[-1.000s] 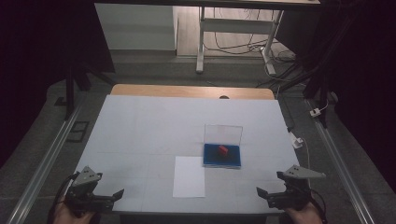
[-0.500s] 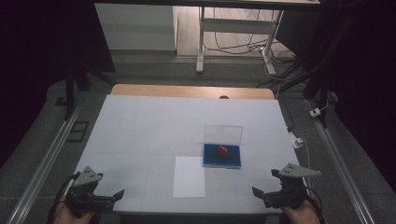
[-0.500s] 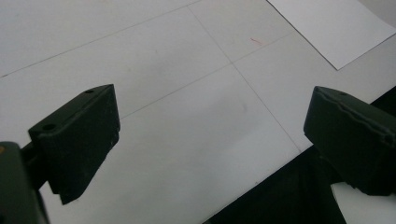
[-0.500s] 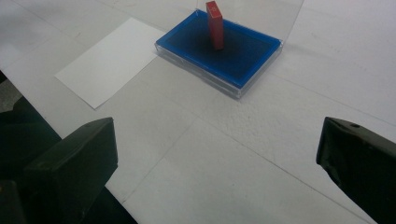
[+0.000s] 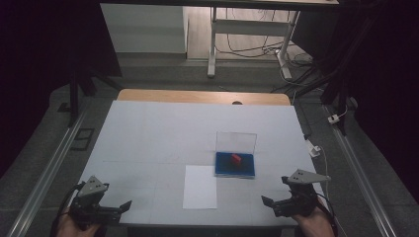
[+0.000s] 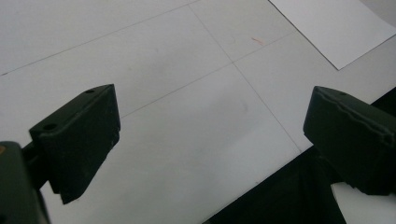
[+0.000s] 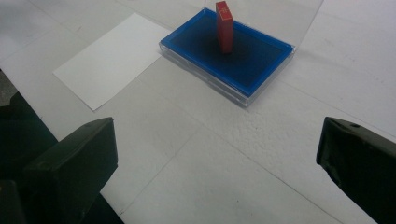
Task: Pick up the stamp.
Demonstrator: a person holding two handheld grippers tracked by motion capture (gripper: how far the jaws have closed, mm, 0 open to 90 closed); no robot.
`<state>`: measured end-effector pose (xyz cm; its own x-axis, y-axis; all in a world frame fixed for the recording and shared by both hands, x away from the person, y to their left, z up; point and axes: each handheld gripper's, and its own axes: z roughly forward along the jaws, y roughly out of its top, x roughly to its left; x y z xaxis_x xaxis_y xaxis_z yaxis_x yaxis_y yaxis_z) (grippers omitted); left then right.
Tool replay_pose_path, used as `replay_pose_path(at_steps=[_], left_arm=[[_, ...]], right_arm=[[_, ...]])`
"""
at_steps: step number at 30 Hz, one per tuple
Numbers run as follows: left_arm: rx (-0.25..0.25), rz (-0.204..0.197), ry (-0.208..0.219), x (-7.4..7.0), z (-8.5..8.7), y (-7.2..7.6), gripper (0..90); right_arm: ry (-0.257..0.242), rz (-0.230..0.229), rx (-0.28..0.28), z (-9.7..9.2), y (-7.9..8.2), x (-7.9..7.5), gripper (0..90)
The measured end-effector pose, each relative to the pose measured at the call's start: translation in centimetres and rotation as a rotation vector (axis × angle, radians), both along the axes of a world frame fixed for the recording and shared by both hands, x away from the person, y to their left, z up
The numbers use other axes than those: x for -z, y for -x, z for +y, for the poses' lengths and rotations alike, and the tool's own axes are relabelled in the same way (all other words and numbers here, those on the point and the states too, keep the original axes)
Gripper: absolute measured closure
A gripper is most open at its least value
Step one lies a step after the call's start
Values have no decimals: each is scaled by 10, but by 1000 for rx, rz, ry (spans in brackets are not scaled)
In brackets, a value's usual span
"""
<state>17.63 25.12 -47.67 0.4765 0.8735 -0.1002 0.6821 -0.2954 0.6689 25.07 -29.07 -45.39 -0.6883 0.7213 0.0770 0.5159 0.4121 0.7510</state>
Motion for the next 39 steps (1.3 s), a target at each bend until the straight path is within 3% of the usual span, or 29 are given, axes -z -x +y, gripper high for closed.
replay_pose_path(at_steps=[15,25,39], left_arm=[[3,3,3,0,-1,-1,44],[6,6,3,0,0,-2,43],[6,12,5,1,0,-3,40]], right_arm=[[-44,17,-40,17,-20,1,0],[-30,32,-73,34,-35,3,0],[40,26,-84,59,-58,8,0]])
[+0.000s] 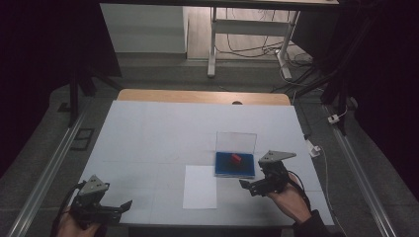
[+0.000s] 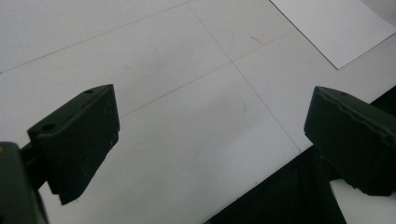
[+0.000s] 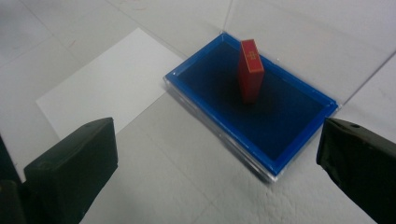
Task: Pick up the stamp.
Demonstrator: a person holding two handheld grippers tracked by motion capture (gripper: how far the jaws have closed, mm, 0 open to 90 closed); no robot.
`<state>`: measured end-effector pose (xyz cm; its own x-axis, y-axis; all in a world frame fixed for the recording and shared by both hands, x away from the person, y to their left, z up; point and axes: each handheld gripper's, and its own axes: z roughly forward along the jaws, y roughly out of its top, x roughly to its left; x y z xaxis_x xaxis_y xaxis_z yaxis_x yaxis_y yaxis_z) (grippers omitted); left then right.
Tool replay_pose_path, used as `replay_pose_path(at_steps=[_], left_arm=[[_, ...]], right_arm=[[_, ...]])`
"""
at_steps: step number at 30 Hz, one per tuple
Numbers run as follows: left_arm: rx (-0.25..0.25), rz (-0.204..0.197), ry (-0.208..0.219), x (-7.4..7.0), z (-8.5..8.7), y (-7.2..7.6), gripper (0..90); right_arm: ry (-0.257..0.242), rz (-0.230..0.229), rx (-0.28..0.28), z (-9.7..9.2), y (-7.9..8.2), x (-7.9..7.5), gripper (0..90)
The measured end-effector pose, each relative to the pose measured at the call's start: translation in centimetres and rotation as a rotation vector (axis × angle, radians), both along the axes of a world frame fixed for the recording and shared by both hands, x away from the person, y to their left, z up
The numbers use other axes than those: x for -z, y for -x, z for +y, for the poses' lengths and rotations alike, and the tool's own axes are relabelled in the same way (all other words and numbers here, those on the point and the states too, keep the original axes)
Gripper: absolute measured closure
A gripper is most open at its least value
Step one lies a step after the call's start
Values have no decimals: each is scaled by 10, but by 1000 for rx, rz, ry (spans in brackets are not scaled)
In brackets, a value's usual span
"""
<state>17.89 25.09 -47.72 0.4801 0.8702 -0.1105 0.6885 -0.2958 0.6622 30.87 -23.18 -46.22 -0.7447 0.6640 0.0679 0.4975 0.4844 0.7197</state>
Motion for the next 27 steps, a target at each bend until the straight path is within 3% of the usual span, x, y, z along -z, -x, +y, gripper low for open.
replay_pose_path(at_steps=[6,27], left_arm=[[5,-1,1,0,0,0,38],[4,0,5,0,0,0,35]], right_arm=[[22,3,-18,10,-10,2,0],[80,-3,6,32,-47,15,0]])
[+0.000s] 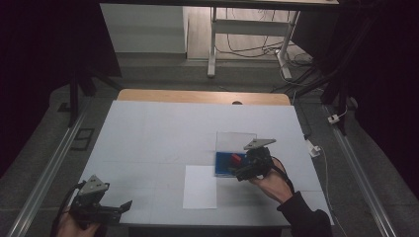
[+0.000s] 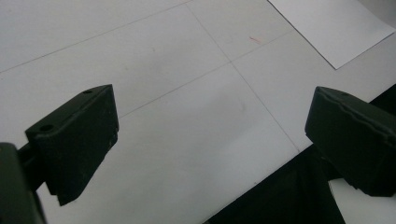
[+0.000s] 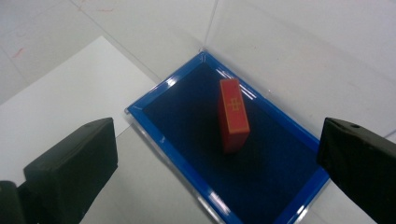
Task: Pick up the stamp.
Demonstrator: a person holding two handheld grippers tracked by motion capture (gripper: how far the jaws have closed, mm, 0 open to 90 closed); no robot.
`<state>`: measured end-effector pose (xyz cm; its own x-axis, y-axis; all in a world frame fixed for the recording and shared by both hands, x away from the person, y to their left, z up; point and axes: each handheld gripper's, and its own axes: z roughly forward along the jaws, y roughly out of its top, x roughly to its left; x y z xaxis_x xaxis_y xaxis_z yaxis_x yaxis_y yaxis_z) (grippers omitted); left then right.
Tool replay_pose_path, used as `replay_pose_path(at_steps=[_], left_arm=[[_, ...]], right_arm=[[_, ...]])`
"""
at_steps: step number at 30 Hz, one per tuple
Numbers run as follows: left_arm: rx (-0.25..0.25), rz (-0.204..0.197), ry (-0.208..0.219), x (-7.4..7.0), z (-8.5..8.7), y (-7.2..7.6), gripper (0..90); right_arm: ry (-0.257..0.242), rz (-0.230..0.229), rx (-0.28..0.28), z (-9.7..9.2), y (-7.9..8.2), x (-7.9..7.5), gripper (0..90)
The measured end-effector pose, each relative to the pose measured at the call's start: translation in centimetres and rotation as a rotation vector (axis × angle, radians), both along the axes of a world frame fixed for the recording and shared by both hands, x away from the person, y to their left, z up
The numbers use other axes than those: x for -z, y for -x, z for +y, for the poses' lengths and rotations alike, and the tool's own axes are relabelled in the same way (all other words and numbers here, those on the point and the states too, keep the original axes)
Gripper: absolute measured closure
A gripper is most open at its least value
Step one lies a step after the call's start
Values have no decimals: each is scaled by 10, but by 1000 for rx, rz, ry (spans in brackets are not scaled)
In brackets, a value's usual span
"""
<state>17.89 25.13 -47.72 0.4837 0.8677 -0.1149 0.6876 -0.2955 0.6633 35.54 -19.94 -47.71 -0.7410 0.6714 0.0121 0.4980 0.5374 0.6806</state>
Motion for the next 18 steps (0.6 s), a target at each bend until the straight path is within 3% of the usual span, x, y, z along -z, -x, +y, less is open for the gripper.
replay_pose_path(at_steps=[11,15,18], left_arm=[[1,1,8,0,1,0,33],[5,0,8,0,1,0,33],[7,1,7,0,1,0,33]], right_arm=[[19,13,0,7,-15,7,0],[16,23,-10,7,-19,8,67],[20,23,-24,7,-22,7,167]])
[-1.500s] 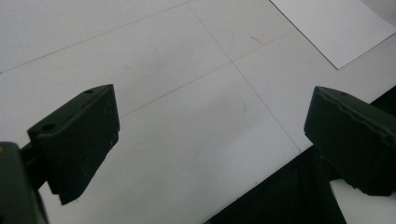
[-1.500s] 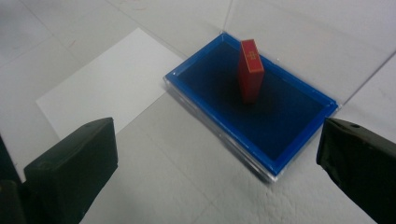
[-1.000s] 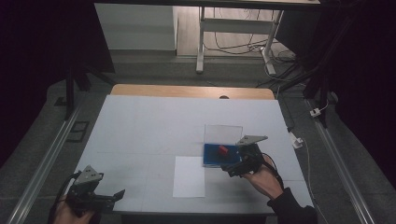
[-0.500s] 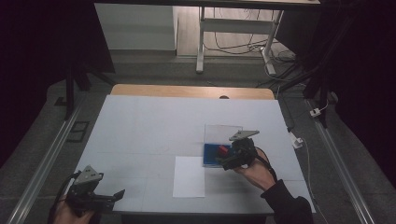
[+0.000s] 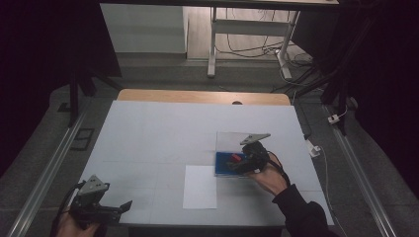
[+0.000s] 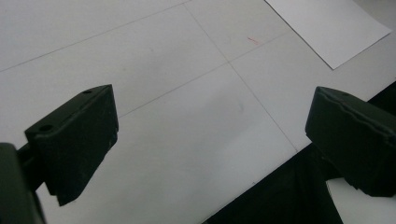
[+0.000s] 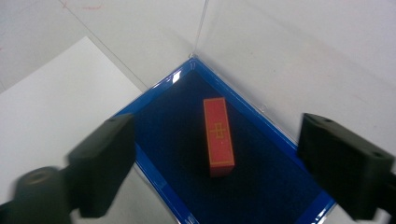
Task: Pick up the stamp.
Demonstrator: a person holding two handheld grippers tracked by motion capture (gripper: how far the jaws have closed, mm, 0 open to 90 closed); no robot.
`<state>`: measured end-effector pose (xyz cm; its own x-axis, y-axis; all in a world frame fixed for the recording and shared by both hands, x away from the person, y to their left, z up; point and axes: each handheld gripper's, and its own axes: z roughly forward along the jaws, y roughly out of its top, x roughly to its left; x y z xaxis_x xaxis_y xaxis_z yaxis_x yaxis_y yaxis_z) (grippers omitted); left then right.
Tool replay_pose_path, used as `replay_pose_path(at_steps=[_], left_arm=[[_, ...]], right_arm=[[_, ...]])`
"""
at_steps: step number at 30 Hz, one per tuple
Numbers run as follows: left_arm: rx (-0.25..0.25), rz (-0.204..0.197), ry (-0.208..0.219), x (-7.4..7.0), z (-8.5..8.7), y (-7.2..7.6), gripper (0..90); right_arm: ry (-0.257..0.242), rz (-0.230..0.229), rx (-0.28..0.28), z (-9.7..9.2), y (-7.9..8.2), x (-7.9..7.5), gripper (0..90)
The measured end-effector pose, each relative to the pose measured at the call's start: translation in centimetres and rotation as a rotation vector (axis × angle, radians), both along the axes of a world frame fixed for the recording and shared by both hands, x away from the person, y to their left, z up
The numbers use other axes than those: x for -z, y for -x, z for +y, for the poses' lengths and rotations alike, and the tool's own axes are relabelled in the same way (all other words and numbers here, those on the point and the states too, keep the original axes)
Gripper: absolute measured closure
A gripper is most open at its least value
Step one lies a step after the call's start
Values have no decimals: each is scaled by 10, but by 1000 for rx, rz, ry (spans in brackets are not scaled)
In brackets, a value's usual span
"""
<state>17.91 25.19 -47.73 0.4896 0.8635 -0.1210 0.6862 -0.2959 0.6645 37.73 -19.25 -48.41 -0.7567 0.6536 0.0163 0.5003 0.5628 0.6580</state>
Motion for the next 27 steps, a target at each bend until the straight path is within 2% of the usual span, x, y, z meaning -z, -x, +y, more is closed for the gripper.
replay_pose_path(at_steps=[4,14,16,22,27], left_arm=[[2,0,-2,0,0,0,33],[4,3,-5,0,-1,0,33],[5,4,-6,0,-1,0,34],[7,4,-10,0,-1,0,34],[8,6,-11,0,-1,-1,34]], right_arm=[[29,5,-11,2,-2,0,305],[43,23,-49,1,-5,-3,628],[47,22,-50,1,-5,-3,644],[59,18,-52,1,-6,-4,765],[53,27,-41,1,-7,-4,792]])
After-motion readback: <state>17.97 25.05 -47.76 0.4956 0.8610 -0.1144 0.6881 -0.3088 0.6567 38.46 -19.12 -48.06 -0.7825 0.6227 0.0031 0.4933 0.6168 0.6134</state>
